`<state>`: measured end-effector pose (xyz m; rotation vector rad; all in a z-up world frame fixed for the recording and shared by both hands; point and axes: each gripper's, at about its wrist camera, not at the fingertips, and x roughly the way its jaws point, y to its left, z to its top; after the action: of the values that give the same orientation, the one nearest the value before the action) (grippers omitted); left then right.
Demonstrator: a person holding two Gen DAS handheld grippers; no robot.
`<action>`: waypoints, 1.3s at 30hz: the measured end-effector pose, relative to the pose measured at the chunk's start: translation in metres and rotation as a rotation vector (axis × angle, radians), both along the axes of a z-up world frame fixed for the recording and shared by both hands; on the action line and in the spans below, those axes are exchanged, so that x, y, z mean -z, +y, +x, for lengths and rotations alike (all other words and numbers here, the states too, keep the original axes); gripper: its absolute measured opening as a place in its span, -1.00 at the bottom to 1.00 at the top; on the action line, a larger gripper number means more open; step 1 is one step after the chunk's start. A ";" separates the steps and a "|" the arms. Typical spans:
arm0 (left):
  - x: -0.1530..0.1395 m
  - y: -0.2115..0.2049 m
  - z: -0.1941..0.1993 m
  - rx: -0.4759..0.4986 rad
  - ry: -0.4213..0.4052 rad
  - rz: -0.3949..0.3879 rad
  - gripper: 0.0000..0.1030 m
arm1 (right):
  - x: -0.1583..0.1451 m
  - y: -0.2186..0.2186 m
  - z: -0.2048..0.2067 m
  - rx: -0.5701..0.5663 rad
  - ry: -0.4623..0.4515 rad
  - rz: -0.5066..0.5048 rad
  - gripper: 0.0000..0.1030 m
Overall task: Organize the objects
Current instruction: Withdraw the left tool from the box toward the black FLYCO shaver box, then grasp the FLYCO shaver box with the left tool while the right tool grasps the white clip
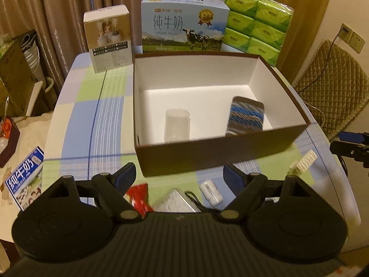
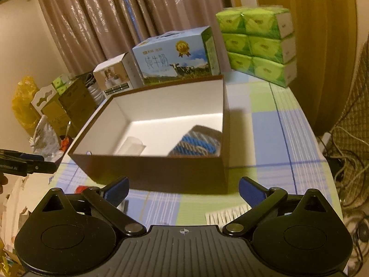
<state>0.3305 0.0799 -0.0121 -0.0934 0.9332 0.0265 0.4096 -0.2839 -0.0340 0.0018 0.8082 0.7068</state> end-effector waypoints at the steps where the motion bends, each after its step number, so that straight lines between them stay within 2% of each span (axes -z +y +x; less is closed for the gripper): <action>1: 0.001 -0.002 -0.003 0.001 0.005 -0.002 0.56 | 0.001 -0.003 -0.004 0.004 0.002 -0.005 0.92; 13: 0.019 -0.028 -0.029 0.034 0.076 -0.036 0.59 | 0.013 -0.028 -0.033 0.066 0.031 -0.047 0.93; 39: 0.068 -0.109 -0.030 0.193 0.222 -0.043 0.69 | 0.044 -0.063 -0.054 0.121 0.113 -0.104 0.93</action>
<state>0.3010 -0.0287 -0.0797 -0.0397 1.1619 -0.1648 0.3553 -0.3464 -0.0784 -0.0027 0.9446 0.5538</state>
